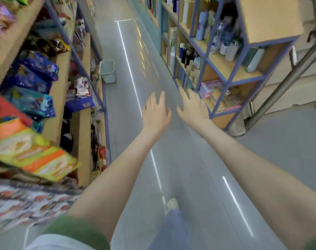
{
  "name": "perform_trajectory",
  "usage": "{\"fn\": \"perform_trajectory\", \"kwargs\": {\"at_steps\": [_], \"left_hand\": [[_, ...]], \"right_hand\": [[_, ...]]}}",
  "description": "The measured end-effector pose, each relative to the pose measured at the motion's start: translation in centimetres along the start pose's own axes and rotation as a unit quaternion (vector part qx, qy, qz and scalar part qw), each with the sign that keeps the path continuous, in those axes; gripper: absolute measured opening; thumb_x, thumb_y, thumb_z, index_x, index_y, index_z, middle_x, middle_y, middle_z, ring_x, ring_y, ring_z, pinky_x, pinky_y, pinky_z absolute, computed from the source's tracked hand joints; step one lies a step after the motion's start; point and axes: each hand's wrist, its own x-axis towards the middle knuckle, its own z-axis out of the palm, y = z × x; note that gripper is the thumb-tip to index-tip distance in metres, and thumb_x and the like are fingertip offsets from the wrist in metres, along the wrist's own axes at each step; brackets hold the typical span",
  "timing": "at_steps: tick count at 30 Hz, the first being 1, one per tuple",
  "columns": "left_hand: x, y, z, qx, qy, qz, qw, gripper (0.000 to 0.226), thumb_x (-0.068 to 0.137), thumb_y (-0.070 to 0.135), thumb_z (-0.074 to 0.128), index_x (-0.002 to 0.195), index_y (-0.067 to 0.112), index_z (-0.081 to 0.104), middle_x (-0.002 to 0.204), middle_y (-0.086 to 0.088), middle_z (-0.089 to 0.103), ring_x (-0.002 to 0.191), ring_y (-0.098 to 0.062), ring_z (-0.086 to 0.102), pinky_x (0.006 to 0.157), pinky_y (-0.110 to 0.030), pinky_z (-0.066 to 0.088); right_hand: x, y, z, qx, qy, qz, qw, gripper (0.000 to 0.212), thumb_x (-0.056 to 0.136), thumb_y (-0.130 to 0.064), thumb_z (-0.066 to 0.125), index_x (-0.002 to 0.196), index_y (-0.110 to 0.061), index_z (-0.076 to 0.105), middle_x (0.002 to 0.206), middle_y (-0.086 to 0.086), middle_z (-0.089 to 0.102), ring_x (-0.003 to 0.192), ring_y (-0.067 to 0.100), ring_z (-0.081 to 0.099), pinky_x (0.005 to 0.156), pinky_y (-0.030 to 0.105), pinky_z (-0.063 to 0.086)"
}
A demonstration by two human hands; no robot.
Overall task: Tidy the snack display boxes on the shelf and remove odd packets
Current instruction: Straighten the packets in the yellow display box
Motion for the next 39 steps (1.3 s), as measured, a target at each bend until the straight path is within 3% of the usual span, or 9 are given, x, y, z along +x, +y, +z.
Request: {"fn": "perform_trajectory", "kwargs": {"at_steps": [18,24,29,32,39], "left_hand": [[44.3,-9.8,4.0,0.025,0.056,-0.087,0.994,0.059,0.097,0.027,0.049,0.15,0.011,0.028,0.153,-0.022,0.028,0.136,-0.034,0.034,0.105,-0.041,0.032],[59.2,-16.2,2.1,0.051,0.101,-0.131,0.985,0.059,0.094,0.023,0.055,0.147,0.005,0.036,0.147,-0.028,0.035,0.129,-0.041,0.042,0.101,-0.046,0.038],[70.2,-23.5,1.9,0.048,0.146,-0.166,0.974,0.059,0.081,0.016,0.068,0.135,-0.002,0.05,0.129,-0.034,0.052,0.111,-0.047,0.056,0.089,-0.049,0.049],[76.7,-27.3,2.1,0.056,0.142,-0.18,0.972,0.06,0.086,0.02,0.062,0.141,0.001,0.045,0.138,-0.033,0.046,0.121,-0.046,0.05,0.096,-0.051,0.044],[93.8,-36.9,-0.2,0.095,0.147,-0.211,0.962,0.06,0.095,0.029,0.05,0.149,0.009,0.033,0.149,-0.024,0.035,0.134,-0.038,0.038,0.106,-0.046,0.037]], "right_hand": [[48.2,0.5,5.3,0.03,-0.021,-0.102,0.994,0.063,0.095,-0.027,0.049,0.152,-0.013,0.025,0.14,0.016,0.043,0.129,0.033,0.04,0.099,0.042,0.036],[66.1,-2.9,6.0,0.035,-0.031,-0.157,0.986,0.064,0.096,-0.027,0.048,0.153,-0.016,0.021,0.147,0.013,0.037,0.132,0.032,0.037,0.102,0.039,0.031],[79.2,-7.2,8.4,0.056,-0.032,-0.224,0.973,0.065,0.094,-0.026,0.049,0.153,-0.017,0.022,0.148,0.014,0.036,0.134,0.031,0.036,0.103,0.039,0.031],[86.9,-9.9,10.4,0.068,-0.037,-0.239,0.968,0.065,0.095,-0.027,0.05,0.153,-0.018,0.021,0.151,0.015,0.032,0.137,0.032,0.032,0.106,0.04,0.029],[106.0,-16.5,12.7,0.061,-0.013,-0.294,0.954,0.064,0.095,-0.028,0.05,0.152,-0.015,0.024,0.138,0.013,0.043,0.128,0.03,0.038,0.098,0.039,0.034]]}}
